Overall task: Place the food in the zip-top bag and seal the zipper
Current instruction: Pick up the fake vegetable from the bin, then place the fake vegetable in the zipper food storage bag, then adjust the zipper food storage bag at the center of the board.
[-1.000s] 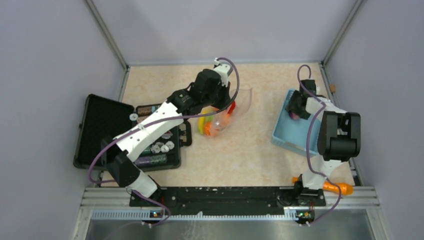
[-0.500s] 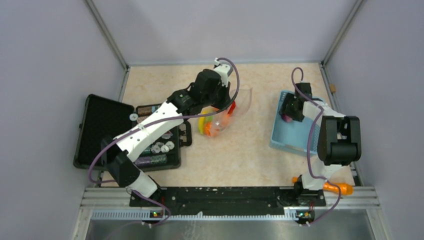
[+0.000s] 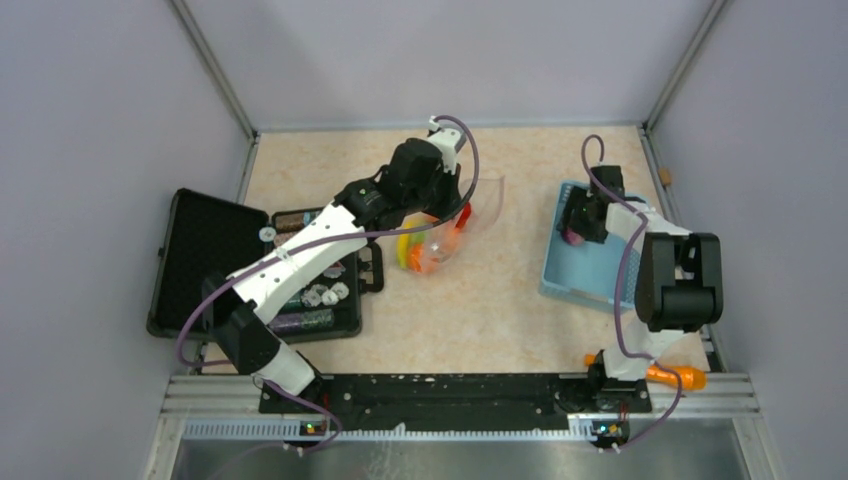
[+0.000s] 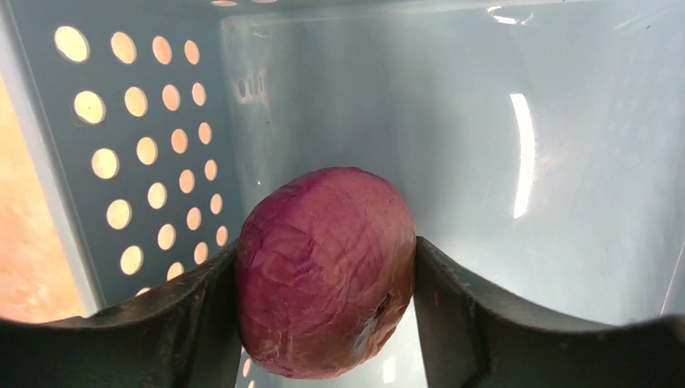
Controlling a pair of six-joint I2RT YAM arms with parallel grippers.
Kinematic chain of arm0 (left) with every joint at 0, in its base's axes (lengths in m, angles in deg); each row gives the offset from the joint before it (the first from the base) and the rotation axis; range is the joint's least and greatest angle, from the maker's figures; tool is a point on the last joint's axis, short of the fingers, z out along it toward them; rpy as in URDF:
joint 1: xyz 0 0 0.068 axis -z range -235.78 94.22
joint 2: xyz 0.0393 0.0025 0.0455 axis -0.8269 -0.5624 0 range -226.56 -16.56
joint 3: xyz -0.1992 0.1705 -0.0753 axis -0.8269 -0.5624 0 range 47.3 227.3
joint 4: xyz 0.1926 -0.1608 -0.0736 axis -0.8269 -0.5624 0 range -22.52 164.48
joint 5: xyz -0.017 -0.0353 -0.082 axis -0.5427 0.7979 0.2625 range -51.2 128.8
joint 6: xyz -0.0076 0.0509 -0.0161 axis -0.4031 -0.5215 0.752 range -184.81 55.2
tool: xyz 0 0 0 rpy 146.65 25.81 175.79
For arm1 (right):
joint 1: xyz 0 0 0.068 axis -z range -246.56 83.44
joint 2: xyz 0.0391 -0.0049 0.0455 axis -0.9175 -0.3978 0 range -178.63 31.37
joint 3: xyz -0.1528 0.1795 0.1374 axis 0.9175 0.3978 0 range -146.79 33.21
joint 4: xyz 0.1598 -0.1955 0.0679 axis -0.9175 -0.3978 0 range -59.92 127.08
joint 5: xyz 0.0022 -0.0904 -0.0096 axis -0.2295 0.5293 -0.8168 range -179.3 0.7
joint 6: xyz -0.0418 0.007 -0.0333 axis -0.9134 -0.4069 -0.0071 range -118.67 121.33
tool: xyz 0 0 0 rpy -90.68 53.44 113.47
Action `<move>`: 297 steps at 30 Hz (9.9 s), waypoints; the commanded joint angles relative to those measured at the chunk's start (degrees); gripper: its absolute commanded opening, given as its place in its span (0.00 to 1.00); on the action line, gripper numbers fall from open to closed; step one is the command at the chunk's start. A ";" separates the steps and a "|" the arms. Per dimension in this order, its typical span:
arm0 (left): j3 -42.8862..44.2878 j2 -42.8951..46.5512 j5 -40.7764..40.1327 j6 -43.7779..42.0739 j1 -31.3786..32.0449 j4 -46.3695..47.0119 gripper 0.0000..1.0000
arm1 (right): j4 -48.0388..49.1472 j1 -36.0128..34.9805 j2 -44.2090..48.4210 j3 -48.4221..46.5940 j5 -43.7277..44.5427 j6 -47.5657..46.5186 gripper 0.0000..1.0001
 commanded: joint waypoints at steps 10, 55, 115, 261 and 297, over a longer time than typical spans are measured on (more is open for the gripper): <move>-0.07 0.65 -0.01 0.14 -0.06 3.00 0.00 | 1.62 -0.31 6.77 2.00 1.51 0.08 0.38; 1.32 -0.52 0.39 2.41 -0.06 4.52 0.00 | 20.03 -4.99 36.94 2.25 -58.09 -1.61 0.36; 0.55 2.18 -1.29 2.30 -0.06 4.82 0.00 | 1.47 -25.69 31.02 -6.04 -1.04 -3.57 0.72; -39.99 27.48 26.03 -23.24 -7.35 40.88 0.00 | 0.39 -32.29 27.44 -10.18 7.67 -2.16 0.26; -39.97 26.31 19.65 -20.25 -7.85 45.79 0.00 | -1.98 -28.44 37.42 -9.91 -35.80 -62.33 0.98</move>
